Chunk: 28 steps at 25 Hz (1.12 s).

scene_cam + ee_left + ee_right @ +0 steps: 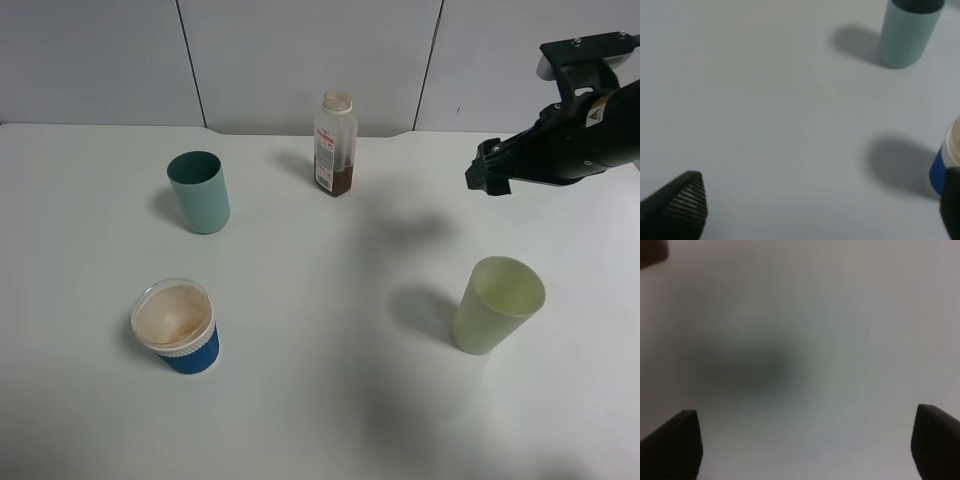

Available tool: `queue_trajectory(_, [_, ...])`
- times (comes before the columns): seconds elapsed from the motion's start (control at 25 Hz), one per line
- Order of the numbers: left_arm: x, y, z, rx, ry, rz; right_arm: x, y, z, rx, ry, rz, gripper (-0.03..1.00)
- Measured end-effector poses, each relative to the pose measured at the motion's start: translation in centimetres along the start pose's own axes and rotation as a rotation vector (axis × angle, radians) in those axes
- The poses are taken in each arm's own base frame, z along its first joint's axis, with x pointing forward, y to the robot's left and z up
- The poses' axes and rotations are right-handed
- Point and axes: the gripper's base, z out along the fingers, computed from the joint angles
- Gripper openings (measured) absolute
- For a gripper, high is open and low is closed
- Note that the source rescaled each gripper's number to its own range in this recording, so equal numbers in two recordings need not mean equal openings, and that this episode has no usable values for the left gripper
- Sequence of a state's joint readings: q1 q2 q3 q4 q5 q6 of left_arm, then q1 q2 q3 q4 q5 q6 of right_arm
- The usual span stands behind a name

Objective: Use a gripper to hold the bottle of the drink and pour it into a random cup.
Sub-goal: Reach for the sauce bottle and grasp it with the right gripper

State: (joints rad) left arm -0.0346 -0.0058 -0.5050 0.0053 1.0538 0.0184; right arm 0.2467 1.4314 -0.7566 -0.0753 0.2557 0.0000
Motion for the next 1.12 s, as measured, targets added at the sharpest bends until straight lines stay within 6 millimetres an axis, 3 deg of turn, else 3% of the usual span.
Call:
queue_trajectory(0.2, [0.0, 0.0, 0.0, 0.000, 0.000, 0.000, -0.5, 0.6, 1.1, -0.013, -0.063, -0.031, 0.82])
queue_trajectory(0.88, [0.0, 0.0, 0.0, 0.000, 0.000, 0.000, -1.2, 0.6, 1.3, -0.014, -0.152, -0.037, 0.82])
queue_trajectory(1.12, [0.0, 0.0, 0.0, 0.000, 0.000, 0.000, -1.3, 0.8, 3.3, -0.024, -0.195, -0.037, 0.82])
